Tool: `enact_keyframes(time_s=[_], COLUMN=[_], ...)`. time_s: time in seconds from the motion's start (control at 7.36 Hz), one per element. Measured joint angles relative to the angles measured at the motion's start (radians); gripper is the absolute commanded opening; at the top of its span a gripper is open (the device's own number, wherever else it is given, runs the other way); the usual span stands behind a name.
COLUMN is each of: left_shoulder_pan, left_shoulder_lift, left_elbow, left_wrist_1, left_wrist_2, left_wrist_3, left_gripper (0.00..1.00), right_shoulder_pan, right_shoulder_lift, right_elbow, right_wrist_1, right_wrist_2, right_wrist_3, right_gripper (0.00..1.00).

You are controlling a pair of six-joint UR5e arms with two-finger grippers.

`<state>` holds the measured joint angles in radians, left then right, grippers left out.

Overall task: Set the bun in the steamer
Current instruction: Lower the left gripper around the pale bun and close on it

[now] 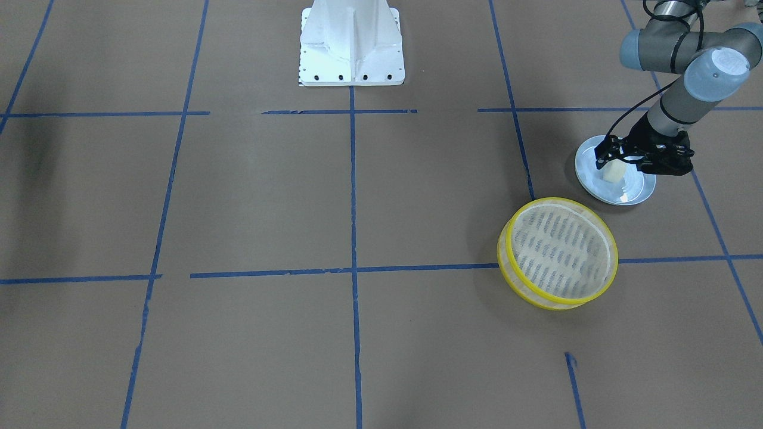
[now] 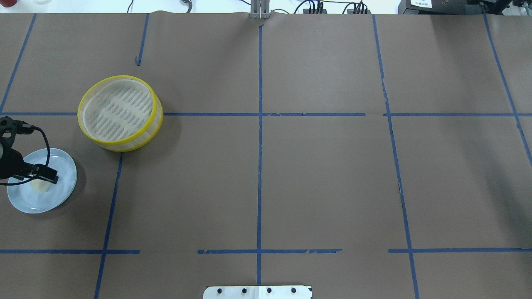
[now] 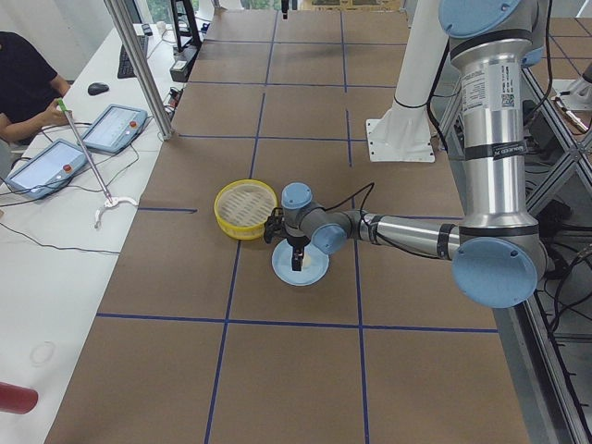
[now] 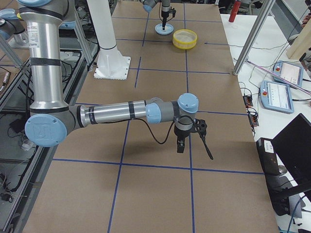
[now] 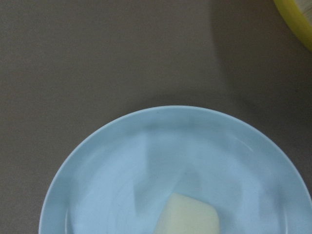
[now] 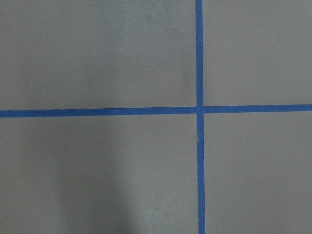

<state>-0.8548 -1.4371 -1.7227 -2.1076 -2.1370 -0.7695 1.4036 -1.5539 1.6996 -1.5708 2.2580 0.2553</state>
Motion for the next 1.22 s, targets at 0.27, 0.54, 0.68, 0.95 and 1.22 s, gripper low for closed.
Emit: enact_keyframes(time_s=[0.27, 0.54, 0.68, 0.95, 1.22], left_shoulder_pan=[0.007, 0.008, 0.008, 0.008, 0.007], left_shoulder_lift=[0.001, 0.002, 0.003, 0.004, 0.006], left_elbow=[0.000, -0.001, -0.003, -0.006, -0.008], left_wrist_1=[0.000, 0.000, 0.000, 0.000, 0.000], left_wrist_2=[-0.001, -0.001, -0.001, -0.002, -0.003], left_wrist_3=[-0.002, -0.003, -0.004, -0.005, -0.009], left_gripper=[0.78, 0.57, 0.51, 0.42, 0.40], right_shoulder_pan=[0.000, 0.000, 0.000, 0.000, 0.000], right_shoulder_lift=[0.000, 0.000, 0.000, 0.000, 0.000], right_elbow=[0.000, 0.000, 0.000, 0.000, 0.000], right_wrist_1=[0.000, 0.000, 0.000, 0.000, 0.000], right_wrist_2=[0.000, 0.000, 0.000, 0.000, 0.000], right_wrist_3=[0.001, 0.001, 0.001, 0.000, 0.000], right_gripper=[1.00, 1.00, 1.00, 1.00, 1.00])
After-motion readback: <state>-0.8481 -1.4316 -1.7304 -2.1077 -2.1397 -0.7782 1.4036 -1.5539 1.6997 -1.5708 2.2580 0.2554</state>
